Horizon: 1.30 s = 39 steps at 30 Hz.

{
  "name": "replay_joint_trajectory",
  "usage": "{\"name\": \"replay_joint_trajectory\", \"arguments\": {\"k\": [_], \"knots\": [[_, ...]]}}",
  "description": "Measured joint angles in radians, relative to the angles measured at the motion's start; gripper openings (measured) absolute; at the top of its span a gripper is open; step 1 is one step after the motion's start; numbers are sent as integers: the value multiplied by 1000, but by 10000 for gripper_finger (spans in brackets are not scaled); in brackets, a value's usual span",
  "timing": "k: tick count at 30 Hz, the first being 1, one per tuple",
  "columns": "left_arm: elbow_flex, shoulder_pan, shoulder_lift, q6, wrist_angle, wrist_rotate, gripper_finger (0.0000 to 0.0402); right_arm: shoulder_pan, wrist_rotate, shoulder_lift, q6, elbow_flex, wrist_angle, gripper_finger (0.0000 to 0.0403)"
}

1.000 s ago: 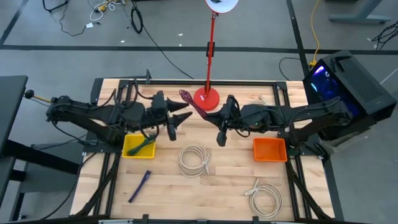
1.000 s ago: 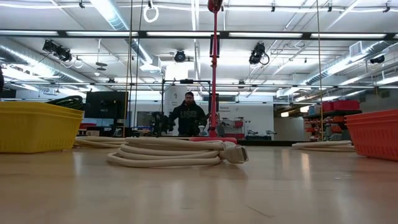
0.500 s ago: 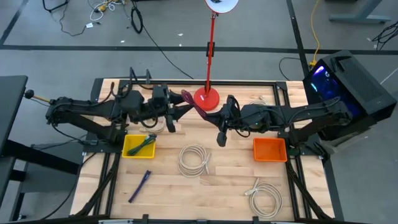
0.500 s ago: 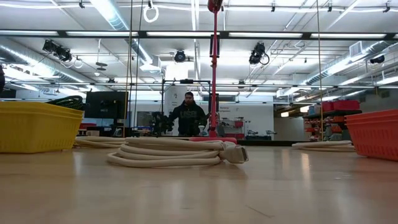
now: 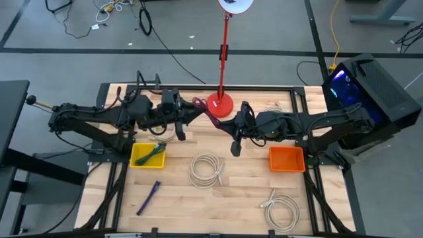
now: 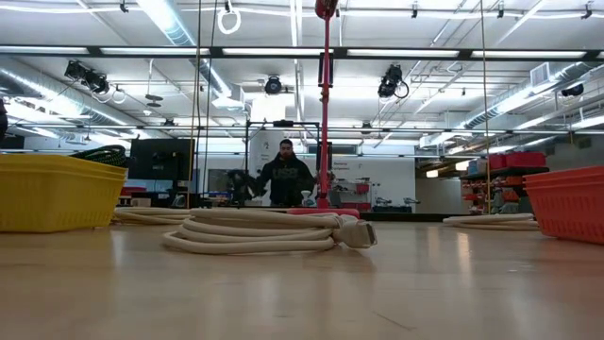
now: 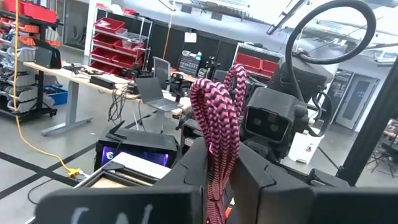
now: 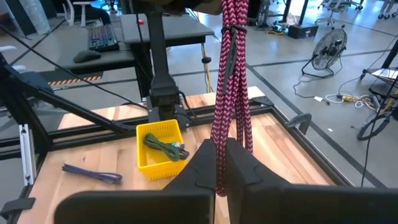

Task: Pick & Place USB Port
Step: Put the black and pink charger cable into the yellow bin

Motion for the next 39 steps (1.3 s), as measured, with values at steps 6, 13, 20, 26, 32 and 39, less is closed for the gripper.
{"name": "replay_joint_trajectory", "arguments": {"k": [6,13,20,26,32,39], "knots": [[0,0,0,18,-14,-47,43,0,3,1,0,0,0,29],[0,26,1,1,-181,-107,43,0,34,0,-3,2,-1,90],[0,38,-1,-52,-416,-159,43,-5,63,0,-11,2,-17,103],[0,38,-1,-195,-802,-153,43,-15,62,0,13,2,-85,104],[0,21,-1,-327,-1106,-112,43,-22,62,0,22,2,-133,105],[0,14,-1,-406,-1371,-4,43,-38,60,0,23,2,-136,105]]}}
